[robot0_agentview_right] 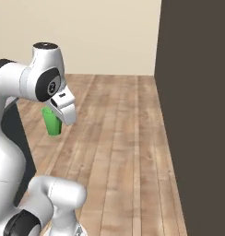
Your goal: There is a tray on the dining counter. Grab the cup, mug, and pitcher and place them on the tray. The pitcher may be placed next to the tray if it cannot fit the tray.
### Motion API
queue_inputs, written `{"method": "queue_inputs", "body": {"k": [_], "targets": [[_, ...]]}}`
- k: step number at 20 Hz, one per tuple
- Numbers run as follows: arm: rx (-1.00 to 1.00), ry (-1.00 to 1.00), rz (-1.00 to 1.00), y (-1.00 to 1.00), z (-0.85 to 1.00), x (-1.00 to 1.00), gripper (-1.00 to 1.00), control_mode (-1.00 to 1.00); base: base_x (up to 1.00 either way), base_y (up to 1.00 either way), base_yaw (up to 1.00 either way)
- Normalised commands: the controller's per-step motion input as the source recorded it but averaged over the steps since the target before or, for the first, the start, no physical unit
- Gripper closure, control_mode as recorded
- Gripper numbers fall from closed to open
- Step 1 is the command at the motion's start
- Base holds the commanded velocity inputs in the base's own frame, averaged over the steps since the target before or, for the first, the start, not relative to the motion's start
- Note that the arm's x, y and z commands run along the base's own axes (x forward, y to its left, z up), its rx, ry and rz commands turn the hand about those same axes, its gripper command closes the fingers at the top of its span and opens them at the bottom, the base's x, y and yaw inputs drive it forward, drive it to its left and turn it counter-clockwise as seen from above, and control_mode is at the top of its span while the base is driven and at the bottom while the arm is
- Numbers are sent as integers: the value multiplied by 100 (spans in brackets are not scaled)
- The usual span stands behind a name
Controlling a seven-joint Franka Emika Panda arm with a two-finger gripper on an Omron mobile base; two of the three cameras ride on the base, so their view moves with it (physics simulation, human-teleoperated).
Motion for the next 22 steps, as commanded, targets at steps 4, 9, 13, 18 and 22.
{"method": "queue_inputs", "body": {"k": [4, 9, 13, 18, 22], "targets": [[0, 0, 0, 0, 0, 0, 100, 100, 100, -64, 27], [0, 0, 0, 0, 0, 0, 100, 100, 100, -38, 21], [0, 0, 0, 0, 0, 0, 100, 100, 100, -8, 15], [0, 0, 0, 0, 0, 0, 100, 100, 100, -1, 12], [0, 0, 0, 0, 0, 0, 100, 100, 100, -24, 7]]}}
